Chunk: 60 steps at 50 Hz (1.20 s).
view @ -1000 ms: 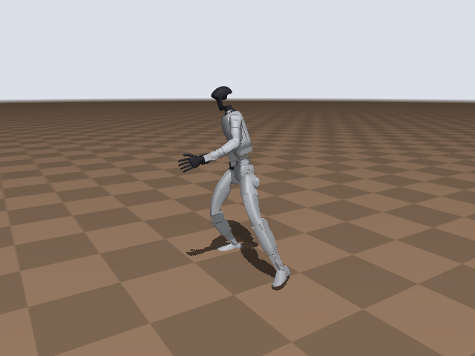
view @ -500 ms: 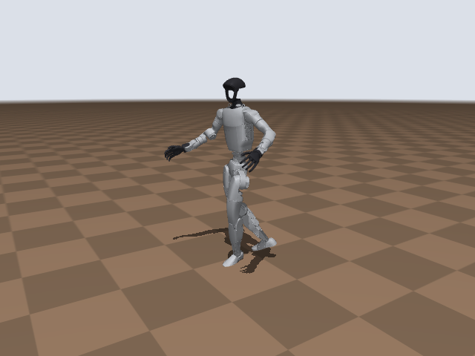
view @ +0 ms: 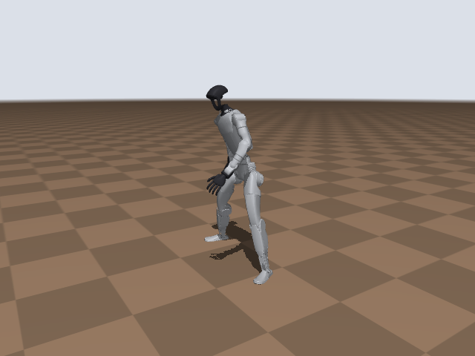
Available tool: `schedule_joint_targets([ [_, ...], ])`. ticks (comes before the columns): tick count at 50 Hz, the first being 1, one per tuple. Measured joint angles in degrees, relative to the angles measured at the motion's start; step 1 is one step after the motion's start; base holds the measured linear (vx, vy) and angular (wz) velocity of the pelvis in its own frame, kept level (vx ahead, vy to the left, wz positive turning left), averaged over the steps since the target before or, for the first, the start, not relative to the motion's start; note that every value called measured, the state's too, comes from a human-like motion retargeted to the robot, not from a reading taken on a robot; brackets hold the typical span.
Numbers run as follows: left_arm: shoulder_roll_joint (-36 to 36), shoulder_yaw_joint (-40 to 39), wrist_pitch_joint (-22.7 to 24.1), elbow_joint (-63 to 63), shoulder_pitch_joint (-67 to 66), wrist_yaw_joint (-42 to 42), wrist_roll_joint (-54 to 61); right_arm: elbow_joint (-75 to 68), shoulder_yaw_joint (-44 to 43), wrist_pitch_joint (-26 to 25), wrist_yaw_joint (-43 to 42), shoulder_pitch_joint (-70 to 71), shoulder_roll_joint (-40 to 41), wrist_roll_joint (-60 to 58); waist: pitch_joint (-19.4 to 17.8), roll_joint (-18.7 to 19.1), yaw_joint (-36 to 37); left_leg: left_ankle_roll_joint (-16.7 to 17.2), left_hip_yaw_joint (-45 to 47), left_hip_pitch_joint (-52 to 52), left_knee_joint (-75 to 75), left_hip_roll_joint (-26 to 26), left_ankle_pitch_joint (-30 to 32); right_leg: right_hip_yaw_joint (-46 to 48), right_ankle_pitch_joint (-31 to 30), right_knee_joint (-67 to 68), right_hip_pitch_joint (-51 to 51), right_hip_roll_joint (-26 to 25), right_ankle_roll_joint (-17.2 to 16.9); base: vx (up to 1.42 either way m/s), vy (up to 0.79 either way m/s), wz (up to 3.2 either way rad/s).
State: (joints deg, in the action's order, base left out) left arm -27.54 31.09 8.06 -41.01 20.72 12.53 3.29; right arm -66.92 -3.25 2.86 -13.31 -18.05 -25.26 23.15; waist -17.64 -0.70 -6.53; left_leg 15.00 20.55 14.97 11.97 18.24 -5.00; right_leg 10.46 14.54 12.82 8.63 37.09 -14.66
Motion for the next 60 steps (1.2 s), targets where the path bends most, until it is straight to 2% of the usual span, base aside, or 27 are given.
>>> schedule_joint_targets([
  [5,5.4,-10.5,-3.3,-1.4,-5.5,-3.2,-2.7,-4.4,-5.4,0.4,-3.4,1.2,-2.4,-3.1,-0.4,7.6,-3.5,-1.2,1.0,-11.0,-3.4,15.5,-3.7,-3.9,14.9,23.1,6.5,-13.0,4.7,0.08,-1.04,-1.20],
  [8,7.9,-12.7,-4.0,-4.4,-6.4,-2.1,-4.1,-8.5,-3.7,-0.4,-8.8,9.6,-4.6,-4.3,-1.5,7.2,-7.8,-4.5,-2.6,-12.1,0.6,15.7,-8.2,-8.1,20.3,29.9,9.0,-17.8,9.6,0.00,-0.87,-1.13],
  [10,7.3,-10.8,-4.4,-6.3,-5.6,-3.9,-6.2,-10.5,-1.1,-1.5,-9.9,16.2,-4.8,-4.5,-2.7,6.0,-9.7,-5.6,-5.5,-10.8,6.2,14.0,-8.3,-12.0,22.9,33.4,9.9,-21.9,13.3,0.01,-0.83,-1.14],
  [13,3.2,-7.6,-4.1,-7.0,-2.8,-9.3,-10.2,-11.4,3.4,-2.4,-5.9,26.4,-3.5,-4.8,-4.7,5.2,-10.4,-3.7,-6.0,-6.8,10.1,10.4,-1.3,-14.0,24.9,36.1,10.1,-27.2,17.9,0.02,-0.79,-0.81],
  [16,-4.3,-7.2,-3.6,-6.2,0.1,-11.6,-10.0,-9.7,10.1,-1.9,-2.3,37.9,-3.3,-4.6,-7.4,5.2,-8.7,-2.8,0.0,-3.4,6.7,6.7,5.1,-13.4,24.2,35.8,9.6,-31.5,20.0,0.00,-0.80,-0.60],
  [19,-17.9,-6.0,-2.4,-4.2,2.3,-10.9,-14.0,-3.7,18.0,0.2,-3.4,51.0,-5.6,-3.2,-10.6,4.9,-3.6,-3.8,9.6,0.3,3.7,3.3,6.4,-12.8,22.4,33.8,8.3,-36.4,20.1,0.04,-0.82,-0.97],
  [22,-34.2,-7.7,-0.9,-1.3,0.7,-6.6,-22.6,8.0,24.9,4.1,-5.9,61.5,-11.2,-1.1,-11.3,3.6,6.2,-3.7,18.2,4.8,4.0,0.4,5.8,-14.3,18.3,28.6,5.7,-43.0,19.2,0.25,-0.88,-1.61],
  [25,-44.4,-15.6,-1.3,0.5,-3.5,0.9,-15.8,20.7,28.6,6.3,-6.1,66.7,-19.3,2.7,-9.9,-1.4,18.1,-5.6,26.4,6.1,1.5,-8.7,7.2,-18.5,9.6,15.2,-1.8,-46.0,16.3,0.53,-0.97,-1.44],
  [28,-48.5,-28.2,0.4,4.0,-13.5,8.2,2.9,30.9,30.0,5.8,-6.5,65.3,-26.0,5.8,-7.3,-9.5,26.3,-10.7,37.5,6.1,2.8,-21.2,9.3,-19.9,-8.6,-7.2,-12.6,-44.0,11.7,0.72,-1.03,-0.41],
  [29,-49.2,-32.5,1.1,5.3,-17.9,10.2,7.2,33.6,29.9,5.6,-6.8,64.1,-27.6,5.9,-5.8,-11.5,28.9,-10.9,40.3,5.7,2.7,-24.8,10.5,-18.8,-14.0,-12.4,-14.7,-43.9,9.4,0.75,-1.05,-0.33],
  [30,-49.7,-36.8,1.8,6.6,-22.4,12.2,11.1,35.9,29.7,5.3,-7.2,62.9,-28.9,5.7,-4.3,-13.2,31.7,-10.3,42.7,5.1,1.9,-28.4,11.8,-17.2,-18.6,-16.7,-16.2,-44.2,6.8,0.76,-1.04,-0.58],
  [31,-49.5,-42.1,1.6,7.4,-28.4,12.6,11.0,38.7,27.9,5.7,-7.4,60.7,-29.3,5.4,-2.4,-13.3,33.7,-10.7,43.3,4.2,3.5,-29.4,11.9,-15.5,-18.4,-17.4,-17.2,-45.3,5.6,0.77,-1.03,-0.74],
  [33,-47.6,-53.3,0.4,8.4,-40.0,13.2,10.3,44.5,23.1,6.9,-8.2,55.9,-28.6,5.3,0.9,-12.1,37.3,-10.9,41.5,1.8,5.1,-30.6,11.4,-14.4,-14.8,-17.6,-19.9,-47.4,5.6,0.78,-0.99,-1.07],
  [35,-43.0,-63.0,-1.4,7.8,-48.3,14.3,11.0,50.1,17.7,8.1,-9.5,51.2,-25.1,5.5,2.9,-8.6,41.4,-10.3,34.8,-1.8,3.4,-30.7,11.1,-12.0,-6.8,-13.3,-22.7,-48.1,8.7,0.78,-0.91,-1.81],
  [37,-36.1,-69.9,-3.3,5.4,-52.5,15.9,14.6,55.1,13.6,8.6,-11.7,46.8,-20.1,3.8,4.9,-3.1,46.3,-9.3,24.2,-5.8,0.8,-27.9,8.1,-1.6,1.6,-4.4,-24.6,-45.4,12.9,0.82,-0.79,-2.42],
  [38,-32.3,-72.5,-4.0,3.7,-53.6,17.0,17.0,57.1,12.3,8.3,-12.8,44.9,-17.7,2.1,6.2,0.0,48.5,-9.4,19.4,-7.9,0.6,-25.1,3.5,4.6,5.5,2.0,-24.9,-43.0,15.1,0.84,-0.67,-2.29],
  [40,-24.6,-76.7,-5.0,-0.5,-54.7,19.5,22.4,59.6,11.3,6.9,-14.1,42.2,-14.1,-2.1,7.7,4.3,50.9,-12.5,16.1,-10.8,5.1,-18.7,-11.6,11.8,12.8,20.7,-21.0,-34.9,18.5,0.80,-0.57,-1.61],
  [42,-17.8,-78.6,-6.1,-5.7,-53.2,23.0,28.2,59.6,12.0,4.3,-13.6,40.6,-12.1,-5.4,5.6,2.9,48.7,-18.5,17.2,-7.6,19.0,-14.9,-25.1,7.6,16.0,41.5,-10.4,-24.1,18.9,0.64,-0.53,-0.09],
  [43,-14.9,-78.5,-6.9,-8.7,-51.3,24.7,30.7,58.9,12.6,2.9,-13.2,39.7,-11.2,-6.3,3.9,1.2,46.3,-20.7,16.8,-4.3,28.2,-13.4,-29.2,3.3,16.4,49.4,-4.6,-19.6,18.3,0.56,-0.57,1.04],
  [45,-10.6,-75.5,-9.7,-15.6,-45.6,25.5,33.4,55.8,13.7,0.3,-13.2,36.9,-8.8,-7.1,0.6,-0.8,40.7,-21.4,13.6,1.6,43.8,-9.6,-33.3,-3.6,18.2,58.6,4.0,-13.4,17.7,0.51,-0.59,1.82],
  [46,-9.0,-71.3,-11.1,-19.1,-41.6,23.4,32.1,53.1,14.1,-0.6,-13.3,34.9,-7.2,-7.1,-0.8,-0.4,37.8,-20.5,10.7,3.1,48.0,-8.1,-34.2,-5.4,18.8,59.4,6.2,-11.3,18.2,0.49,-0.58,2.22],
  [47,-7.5,-66.4,-12.3,-22.0,-37.5,20.8,29.8,50.0,14.4,-1.3,-13.3,32.8,-5.6,-7.0,-2.3,0.0,34.9,-19.7,7.6,4.2,51.3,-7.0,-35.0,-7.2,18.7,59.3,7.9,-9.6,18.4,0.46,-0.56,2.45],
  [49,-4.4,-52.7,-12.9,-24.9,-29.3,15.2,19.8,42.1,13.8,-1.5,-12.7,28.9,-2.4,-6.6,-5.8,1.0,28.6,-19.0,0.6,4.3,53.6,-7.2,-35.9,-11.9,13.9,54.3,8.4,-8.6,16.7,0.39,-0.57,2.75],
  [52,-0.7,-32.2,-11.1,-21.2,-19.7,13.1,0.3,30.1,10.8,-1.0,-12.5,24.0,2.0,-6.2,-10.2,0.2,18.7,-17.3,-8.9,4.6,53.8,-9.2,-34.7,-21.5,4.7,39.3,6.2,-11.0,10.7,0.29,-0.61,2.72],
  [55,0.6,-14.6,-9.0,-14.4,-9.0,13.2,-11.3,19.4,8.2,-1.0,-13.0,19.8,4.9,-2.9,-11.1,-1.7,10.7,-15.2,-16.1,6.4,51.7,-11.1,-32.8,-24.4,-0.9,18.3,3.8,-9.2,6.7,0.21,-0.67,2.17],
  [58,4.7,1.8,-7.2,-14.0,7.6,9.1,-10.7,9.7,9.3,-2.3,-9.9,16.5,5.4,1.6,-11.0,-3.5,5.1,-12.8,-22.5,8.4,48.2,-13.8,-30.3,-18.1,-4.8,-2.3,0.0,-5.5,2.0,0.16,-0.77,1.97],
  [60,9.5,9.4,-7.0,-16.8,18.5,4.6,-8.5,4.9,11.3,-3.5,-5.6,14.0,5.9,2.4,-10.9,-2.4,3.4,-9.2,-27.9,8.6,45.3,-11.4,-28.5,-14.8,-4.5,-9.8,-1.7,-10.0,-0.3,0.12,-0.96,1.49],
])
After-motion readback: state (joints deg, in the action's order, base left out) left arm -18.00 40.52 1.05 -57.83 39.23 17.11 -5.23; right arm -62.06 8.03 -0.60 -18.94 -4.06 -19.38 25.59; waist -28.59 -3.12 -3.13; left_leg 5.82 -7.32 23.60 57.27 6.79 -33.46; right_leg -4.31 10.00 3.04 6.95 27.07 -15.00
